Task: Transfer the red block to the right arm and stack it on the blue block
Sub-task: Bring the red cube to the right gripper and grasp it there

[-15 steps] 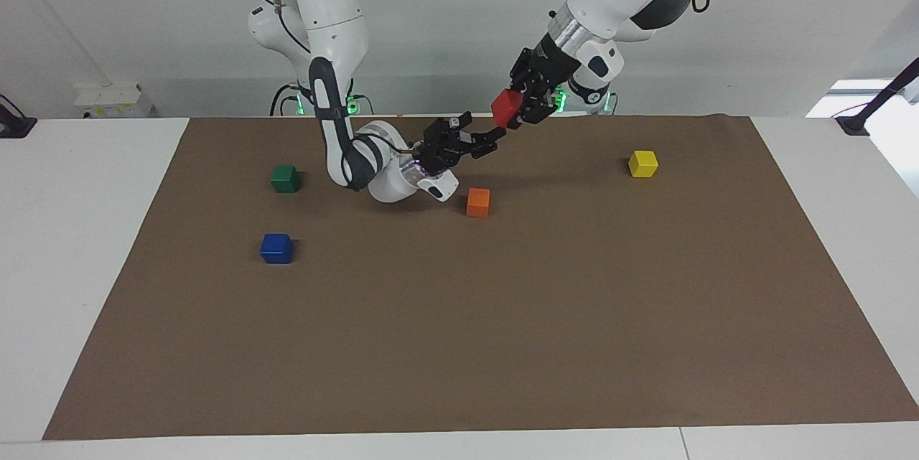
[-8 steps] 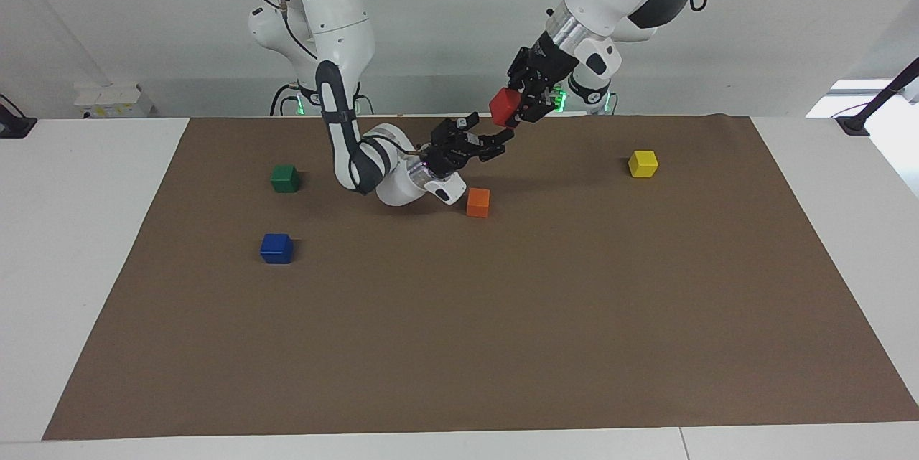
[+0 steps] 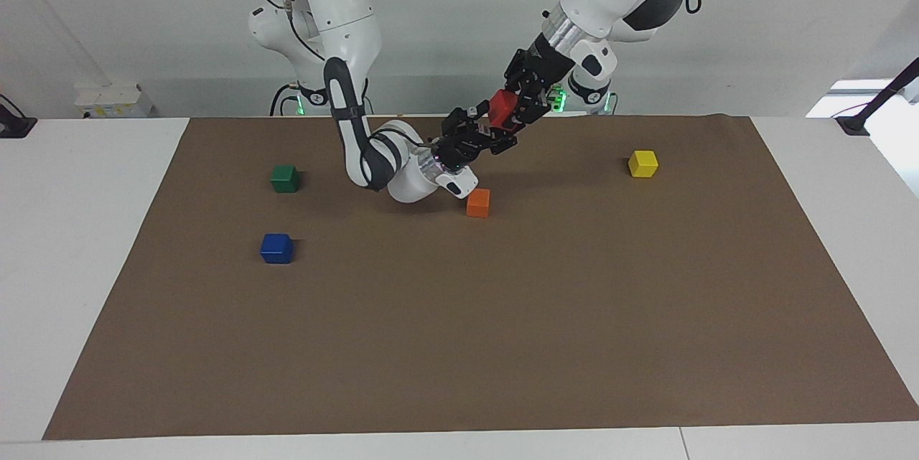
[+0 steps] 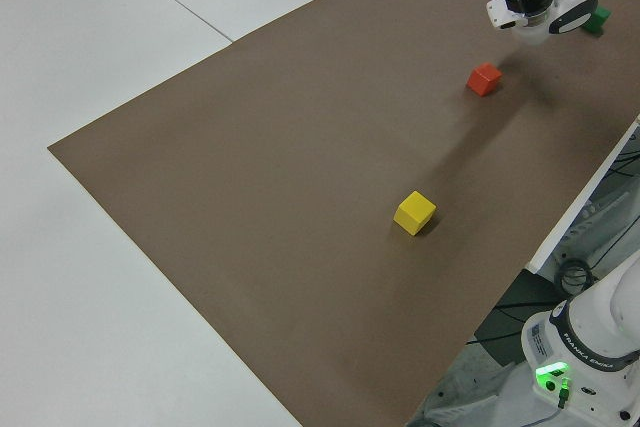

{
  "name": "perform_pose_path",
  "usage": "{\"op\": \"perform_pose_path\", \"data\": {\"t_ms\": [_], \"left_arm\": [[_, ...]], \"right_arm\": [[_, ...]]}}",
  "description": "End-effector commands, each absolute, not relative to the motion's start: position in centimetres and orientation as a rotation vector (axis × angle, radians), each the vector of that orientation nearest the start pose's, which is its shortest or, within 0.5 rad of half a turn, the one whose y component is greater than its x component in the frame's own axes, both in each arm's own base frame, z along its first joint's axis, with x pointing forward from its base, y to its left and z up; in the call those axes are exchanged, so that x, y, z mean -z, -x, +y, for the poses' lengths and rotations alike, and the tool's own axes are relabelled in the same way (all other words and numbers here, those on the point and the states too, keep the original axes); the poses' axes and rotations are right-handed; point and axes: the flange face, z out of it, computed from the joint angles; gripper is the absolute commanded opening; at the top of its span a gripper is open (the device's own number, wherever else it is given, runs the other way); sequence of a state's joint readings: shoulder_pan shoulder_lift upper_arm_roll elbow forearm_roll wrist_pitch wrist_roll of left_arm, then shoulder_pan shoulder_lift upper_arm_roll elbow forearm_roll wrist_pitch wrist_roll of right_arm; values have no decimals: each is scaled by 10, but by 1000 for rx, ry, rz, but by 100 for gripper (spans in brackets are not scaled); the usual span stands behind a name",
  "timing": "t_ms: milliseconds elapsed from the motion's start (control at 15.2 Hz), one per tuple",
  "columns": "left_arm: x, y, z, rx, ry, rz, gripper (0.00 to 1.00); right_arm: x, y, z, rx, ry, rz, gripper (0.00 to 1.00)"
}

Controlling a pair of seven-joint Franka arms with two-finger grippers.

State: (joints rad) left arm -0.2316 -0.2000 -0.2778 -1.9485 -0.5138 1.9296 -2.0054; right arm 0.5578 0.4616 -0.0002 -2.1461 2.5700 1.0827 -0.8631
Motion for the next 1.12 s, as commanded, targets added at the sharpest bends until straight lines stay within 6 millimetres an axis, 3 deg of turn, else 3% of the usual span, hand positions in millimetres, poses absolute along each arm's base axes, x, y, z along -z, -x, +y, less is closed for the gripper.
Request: {"op": "perform_pose_path", "data": {"t_ms": [0,66,131,526,592,789,1052], "left_arm": [[-586,-422,-290,529,-1869,2044,0],[-586,-422,-290,529,-1869,2044,0],[-585,-421,-290,530,-1871,2047,0],[-585,-420,-289,531,-1881,2042,3],[-586,-420,-290,523,-1887,2032,99],[-590,-421,-290,514,-1890,2021,100],[-599,-425,-273,493,-1869,2029,100]], "right_arm": [[-323,-467,384,-32,635,170,79],[-322,-467,383,-13,640,165,51],[-321,-468,383,-9,650,160,1],[-322,-471,382,14,685,169,0],[-322,-471,382,20,688,167,0],[-323,-472,383,31,706,174,0],[-330,-473,381,39,699,166,0]]}}
